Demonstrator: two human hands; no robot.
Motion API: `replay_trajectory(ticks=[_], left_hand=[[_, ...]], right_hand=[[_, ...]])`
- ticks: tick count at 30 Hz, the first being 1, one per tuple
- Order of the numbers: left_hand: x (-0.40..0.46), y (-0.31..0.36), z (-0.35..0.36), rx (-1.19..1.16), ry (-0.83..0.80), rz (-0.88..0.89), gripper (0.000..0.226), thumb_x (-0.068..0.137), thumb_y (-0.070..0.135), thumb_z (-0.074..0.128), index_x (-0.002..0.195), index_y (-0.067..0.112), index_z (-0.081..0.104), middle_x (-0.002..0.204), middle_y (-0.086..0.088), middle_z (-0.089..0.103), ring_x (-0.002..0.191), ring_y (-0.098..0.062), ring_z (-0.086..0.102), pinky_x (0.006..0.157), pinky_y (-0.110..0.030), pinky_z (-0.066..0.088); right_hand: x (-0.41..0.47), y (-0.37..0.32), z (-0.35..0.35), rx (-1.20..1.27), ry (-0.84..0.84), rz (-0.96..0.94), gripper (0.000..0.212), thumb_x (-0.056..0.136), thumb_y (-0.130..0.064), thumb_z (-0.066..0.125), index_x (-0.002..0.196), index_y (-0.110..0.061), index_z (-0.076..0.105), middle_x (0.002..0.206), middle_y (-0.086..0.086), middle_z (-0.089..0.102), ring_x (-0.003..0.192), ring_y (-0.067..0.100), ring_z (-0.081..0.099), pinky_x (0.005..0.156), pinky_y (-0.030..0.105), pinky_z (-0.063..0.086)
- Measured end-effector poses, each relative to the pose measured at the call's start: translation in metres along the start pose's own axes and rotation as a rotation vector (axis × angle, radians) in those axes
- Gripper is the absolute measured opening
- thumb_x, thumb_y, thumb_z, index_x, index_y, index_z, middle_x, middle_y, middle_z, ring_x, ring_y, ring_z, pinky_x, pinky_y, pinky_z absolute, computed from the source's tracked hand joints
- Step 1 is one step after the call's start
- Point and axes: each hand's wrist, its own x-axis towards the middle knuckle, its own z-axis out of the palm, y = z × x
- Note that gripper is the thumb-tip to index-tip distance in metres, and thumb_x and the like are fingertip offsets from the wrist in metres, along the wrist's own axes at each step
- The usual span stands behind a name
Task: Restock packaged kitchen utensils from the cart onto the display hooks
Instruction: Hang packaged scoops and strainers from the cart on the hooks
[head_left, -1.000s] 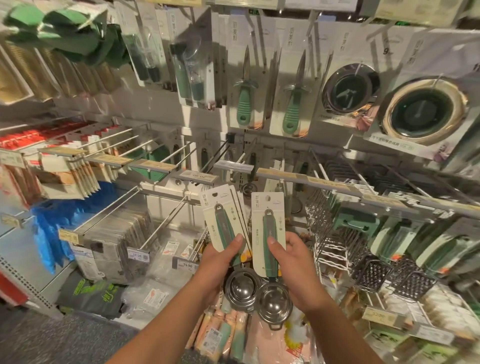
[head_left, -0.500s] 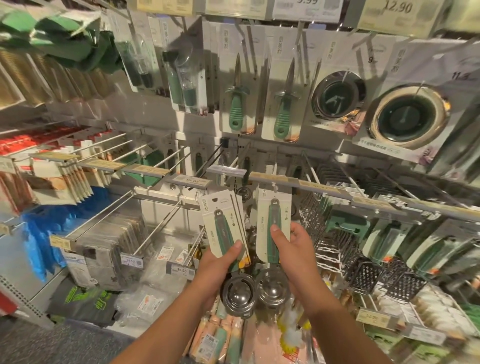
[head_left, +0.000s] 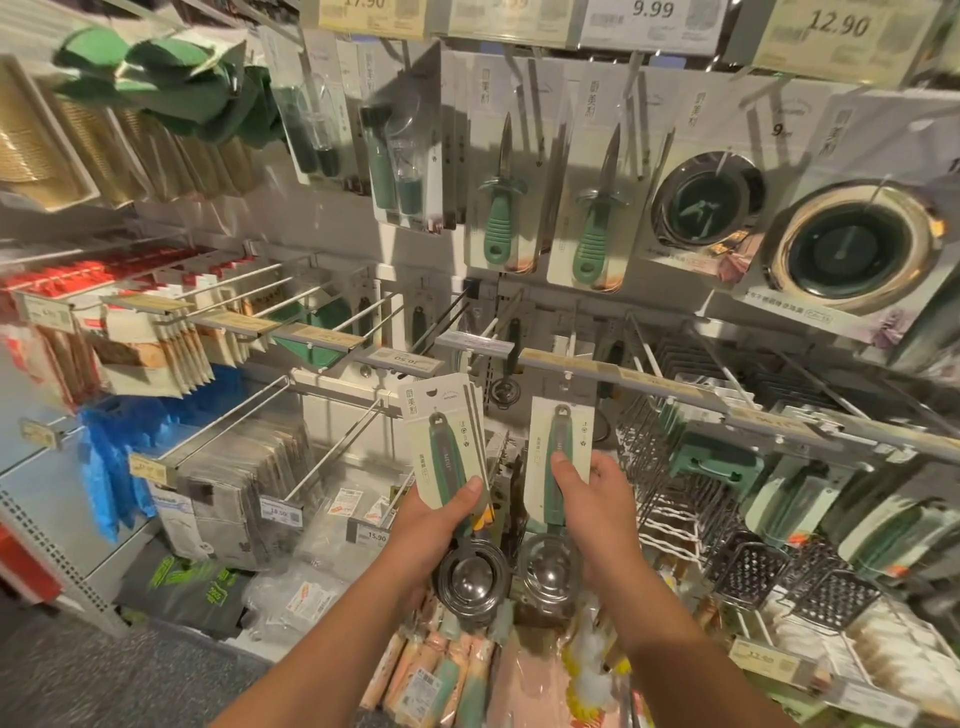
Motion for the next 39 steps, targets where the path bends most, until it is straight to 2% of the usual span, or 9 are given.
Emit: replay_trajectory(ticks=[4,10,14,18,21,29,35,37,39], left_hand=[[-0.002,0.005,0.002,0.003,-0.012,-0.005,0.069,0.071,0.052,0.079,0.133,0.025,0.063,0.115,0.007,0.078,0.111,-0.018,0.072,0.106,-0.042,0.052],[-0.003,0.008,0.001,-0.056,-0.056,-0.085,0.050,0.085,0.042,0.076,0.129,0.024,0.063,0.109,0.003,0.079,0.103,-0.018,0.075,0.091,-0.035,0.059],[-0.004,0.007,0.000,-0.073,-0.115,-0.145,0.062,0.081,0.052,0.077,0.135,0.025,0.059,0.119,-0.004,0.076,0.114,-0.028,0.071,0.104,-0.050,0.054],[-0.008,0.005,0.009,-0.073,-0.159,-0.145,0.049,0.093,0.047,0.066,0.135,0.022,0.061,0.115,-0.010,0.077,0.107,-0.030,0.073,0.093,-0.045,0.060],[-0.011,0.004,0.013,-0.112,-0.190,-0.176,0.047,0.102,0.048,0.053,0.137,0.017,0.061,0.118,-0.014,0.076,0.107,-0.030,0.073,0.085,-0.039,0.059],[-0.014,0.002,0.020,-0.147,-0.257,-0.248,0.054,0.104,0.057,0.037,0.131,0.019,0.064,0.121,-0.010,0.076,0.116,-0.027,0.070,0.110,-0.053,0.049],[-0.015,-0.002,0.024,-0.157,-0.267,-0.199,0.050,0.103,0.050,0.049,0.137,0.017,0.061,0.124,-0.013,0.074,0.118,-0.030,0.070,0.106,-0.052,0.052],[-0.014,-0.004,0.024,-0.168,-0.251,-0.205,0.051,0.100,0.052,0.050,0.136,0.018,0.063,0.121,-0.013,0.075,0.114,-0.029,0.071,0.102,-0.049,0.054],[-0.013,-0.006,0.022,-0.193,-0.247,-0.239,0.049,0.103,0.053,0.045,0.133,0.020,0.065,0.120,-0.014,0.075,0.113,-0.030,0.071,0.105,-0.051,0.052]], right_hand=[[0.017,-0.008,0.005,-0.035,0.009,0.021,0.044,0.097,-0.047,0.066,0.130,-0.019,0.060,0.129,0.002,0.067,0.114,0.022,0.065,0.097,0.046,0.055],[0.023,-0.002,0.002,-0.011,-0.074,0.105,0.068,0.101,-0.044,0.062,0.158,-0.018,0.035,0.160,0.006,0.042,0.139,0.030,0.048,0.109,0.045,0.042],[0.007,-0.002,0.005,-0.003,-0.110,0.114,0.041,0.100,-0.037,0.065,0.135,-0.016,0.059,0.126,0.001,0.065,0.109,0.019,0.062,0.093,0.038,0.052],[-0.013,-0.007,0.010,-0.001,-0.190,0.061,0.010,0.100,-0.025,0.067,0.109,-0.022,0.070,0.101,0.000,0.072,0.085,0.015,0.067,0.077,0.031,0.058],[-0.024,-0.009,0.012,-0.029,-0.246,0.002,0.005,0.098,-0.024,0.069,0.101,-0.023,0.072,0.091,-0.001,0.071,0.078,0.013,0.064,0.074,0.031,0.055],[-0.031,-0.003,0.009,-0.115,-0.311,0.033,0.025,0.096,-0.030,0.072,0.118,-0.018,0.064,0.112,0.008,0.068,0.086,0.009,0.063,0.056,0.007,0.048],[-0.036,0.005,0.010,-0.087,-0.262,0.025,0.031,0.091,-0.041,0.077,0.105,-0.017,0.064,0.112,0.017,0.069,0.101,0.031,0.069,0.082,0.038,0.056],[-0.037,0.009,0.008,-0.071,-0.258,0.020,0.036,0.089,-0.042,0.077,0.103,-0.012,0.063,0.108,0.022,0.071,0.094,0.031,0.071,0.087,0.047,0.057],[-0.036,0.010,0.005,0.005,-0.246,0.058,0.029,0.095,-0.033,0.074,0.104,-0.009,0.061,0.101,0.016,0.075,0.085,0.018,0.073,0.074,0.036,0.059]])
